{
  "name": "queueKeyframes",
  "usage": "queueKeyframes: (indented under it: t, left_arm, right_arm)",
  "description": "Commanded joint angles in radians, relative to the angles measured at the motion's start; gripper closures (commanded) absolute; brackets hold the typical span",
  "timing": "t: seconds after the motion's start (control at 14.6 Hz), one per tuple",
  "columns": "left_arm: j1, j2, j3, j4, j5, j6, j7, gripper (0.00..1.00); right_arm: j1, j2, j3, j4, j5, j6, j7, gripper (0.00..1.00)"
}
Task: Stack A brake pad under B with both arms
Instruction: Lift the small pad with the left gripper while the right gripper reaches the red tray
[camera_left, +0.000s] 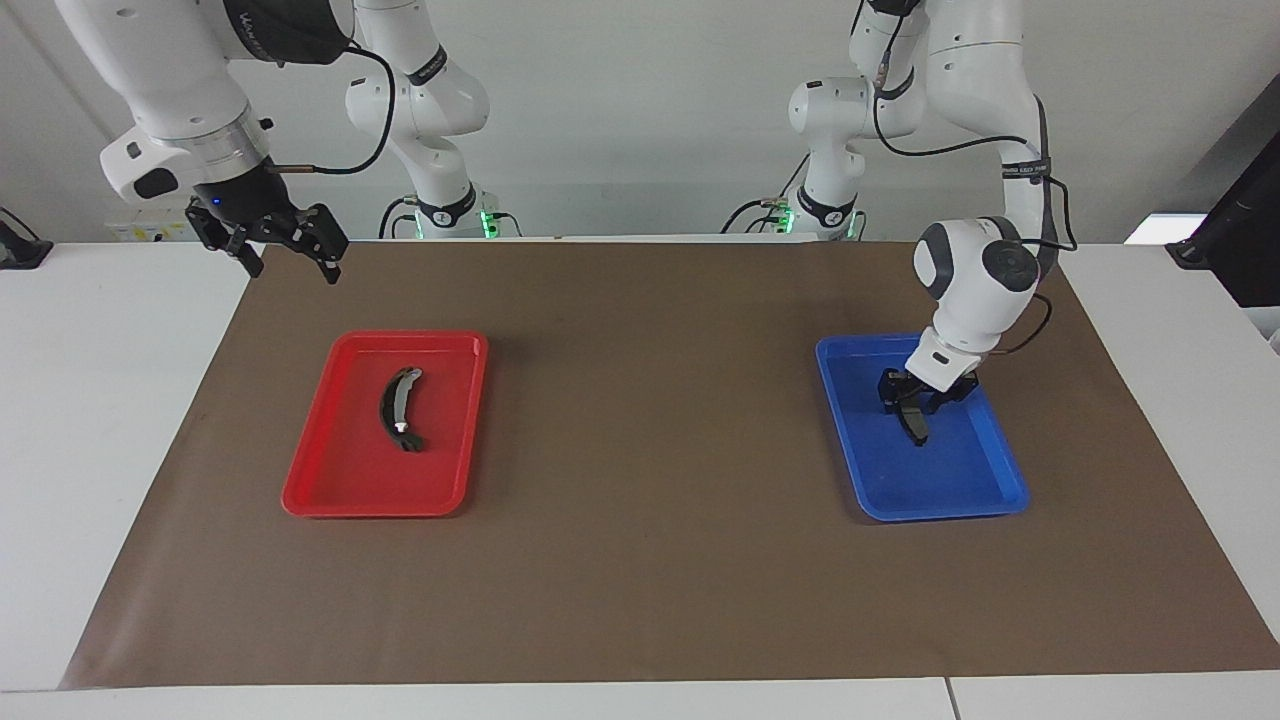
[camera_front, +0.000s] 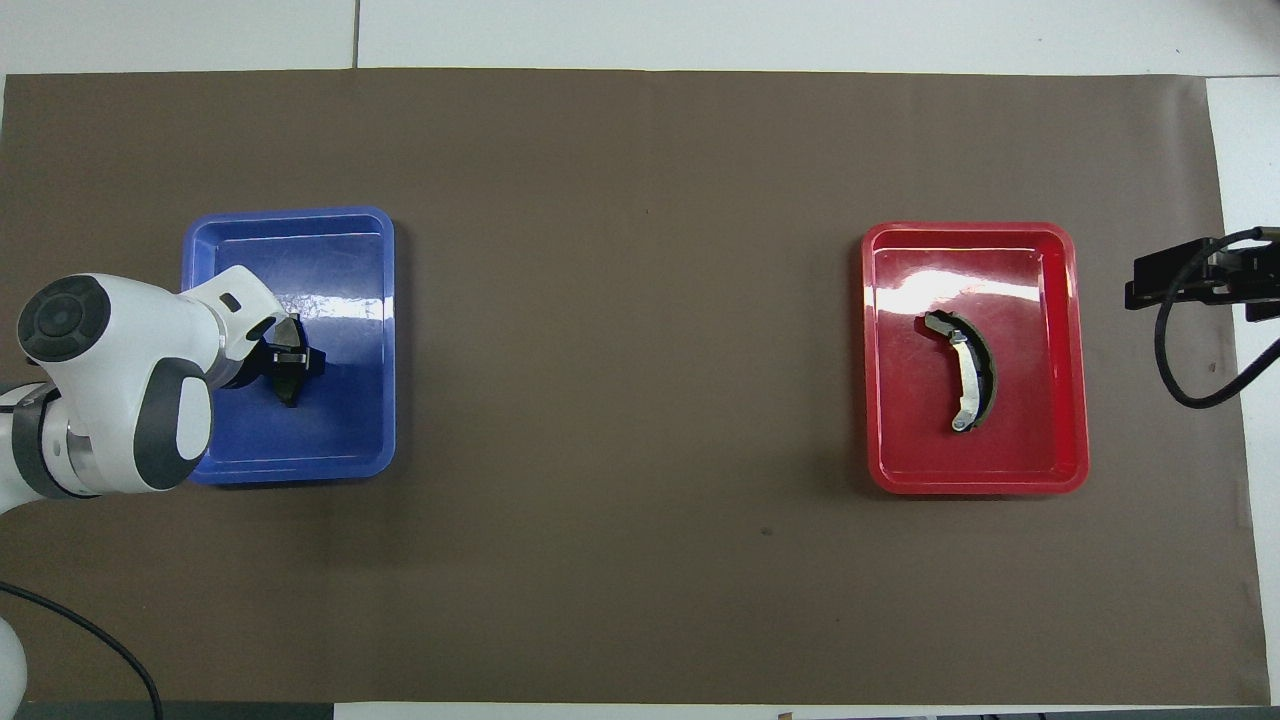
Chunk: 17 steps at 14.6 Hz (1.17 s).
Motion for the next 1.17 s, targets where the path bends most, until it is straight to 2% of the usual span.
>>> queueKeyframes:
  t: [0.0, 0.07, 0.27, 0.41, 0.62, 0.82, 1.03, 1.1]
  left_arm:
    - [0.000, -0.001, 0.007, -0.010, 0.006, 0.021, -0.002, 0.69]
    - [0.001, -0.001, 0.007, -0.008, 0.006, 0.021, -0.002, 0.76]
    - [0.001, -0.020, 0.010, 0.004, 0.006, 0.003, -0.004, 0.77]
    - [-0.003, -0.040, 0.011, 0.032, 0.006, -0.057, -0.005, 0.76]
    - [-0.016, -0.076, 0.011, 0.095, 0.006, -0.195, -0.010, 0.76]
    - [-0.068, -0.104, 0.010, 0.130, 0.008, -0.275, -0.037, 0.76]
    - [-0.179, -0.104, 0.008, 0.136, 0.051, -0.275, -0.174, 0.77]
    - [-0.224, -0.104, 0.008, 0.138, 0.051, -0.272, -0.209, 0.79]
  right_arm:
    - [-0.009, -0.023, 0.001, -0.032, 0.008, 0.027, -0.018, 0.00]
    - [-0.009, -0.023, 0.001, -0.032, 0.008, 0.027, -0.018, 0.00]
    - [-0.009, -0.023, 0.001, -0.032, 0.008, 0.026, -0.018, 0.00]
    - [-0.011, -0.029, 0.001, -0.046, 0.017, 0.029, -0.018, 0.00]
    - [-0.009, -0.087, 0.001, -0.196, 0.020, 0.128, 0.004, 0.00]
    - [0.001, -0.167, 0.002, -0.458, 0.022, 0.362, -0.005, 0.00]
    - [0.005, -0.111, 0.002, -0.526, 0.023, 0.430, -0.081, 0.00]
    - [0.005, -0.088, 0.002, -0.558, 0.023, 0.490, -0.115, 0.00]
